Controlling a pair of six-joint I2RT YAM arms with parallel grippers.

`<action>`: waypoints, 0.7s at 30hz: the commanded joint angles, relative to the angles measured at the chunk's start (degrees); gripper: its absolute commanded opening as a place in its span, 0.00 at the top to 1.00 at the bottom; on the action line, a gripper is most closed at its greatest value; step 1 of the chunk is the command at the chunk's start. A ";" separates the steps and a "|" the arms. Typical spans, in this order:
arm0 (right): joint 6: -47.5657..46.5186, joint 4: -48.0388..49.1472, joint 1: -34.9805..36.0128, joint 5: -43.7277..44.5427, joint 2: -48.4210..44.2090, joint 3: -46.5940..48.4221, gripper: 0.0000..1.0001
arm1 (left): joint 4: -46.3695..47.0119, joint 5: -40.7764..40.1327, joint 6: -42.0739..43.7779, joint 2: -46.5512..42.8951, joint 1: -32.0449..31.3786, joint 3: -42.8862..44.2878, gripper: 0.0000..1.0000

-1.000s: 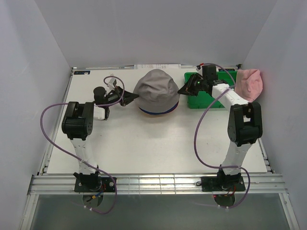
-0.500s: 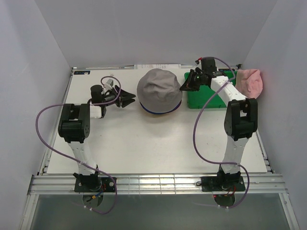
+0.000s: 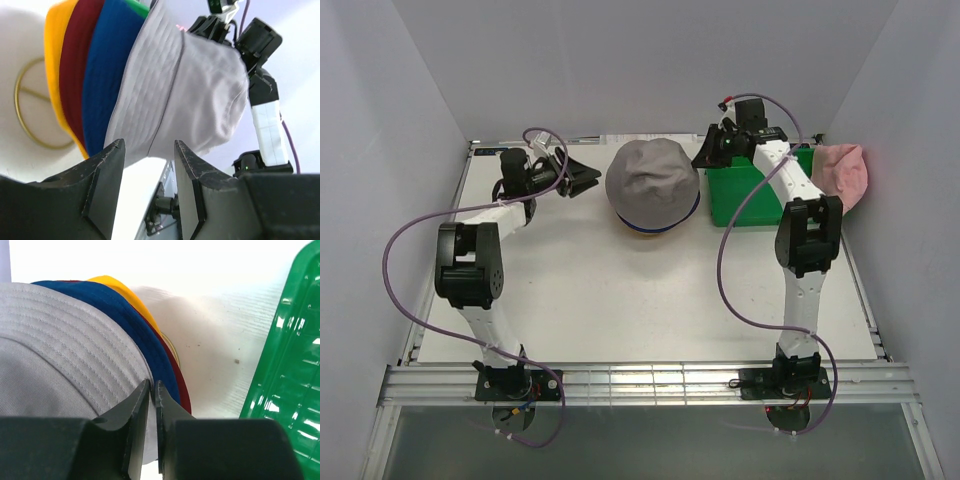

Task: Stack the hats

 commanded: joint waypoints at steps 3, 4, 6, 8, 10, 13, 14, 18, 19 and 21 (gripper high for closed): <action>-5.28 -0.84 0.68 -3.51 2.07 6.19 0.83 | -1.74 -0.14 2.29 2.74 0.26 8.21 0.45; -5.72 -0.92 0.86 -3.77 2.51 6.20 0.83 | -1.74 -0.14 2.38 4.14 0.26 9.01 0.45; -6.42 -0.05 1.04 -4.47 2.34 5.41 0.83 | -1.74 0.04 2.47 5.64 0.26 11.20 0.45; -7.22 1.18 1.65 -4.57 1.81 3.66 0.82 | -1.74 0.22 2.56 7.92 0.26 12.61 0.45; -7.74 1.54 2.35 -4.30 1.81 2.69 0.82 | -1.57 0.04 2.65 9.33 0.26 14.63 0.45; -7.92 1.62 2.88 -3.95 2.16 2.42 0.81 | 0.36 0.74 2.47 12.14 0.00 17.44 0.44; -7.84 1.62 2.97 -3.86 2.16 2.33 0.81 | 1.93 0.83 2.12 13.20 -0.09 17.97 0.44; -7.75 1.89 3.41 -3.51 2.25 1.98 0.81 | 6.42 1.01 -0.16 14.61 -0.09 19.21 0.43; -7.75 1.80 3.41 -3.42 2.25 1.89 0.81 | 7.13 1.01 -0.51 14.79 -0.17 19.38 0.42; -7.92 1.98 3.59 -3.34 2.08 1.46 0.81 | 9.15 1.01 -1.91 15.57 -0.18 19.74 0.42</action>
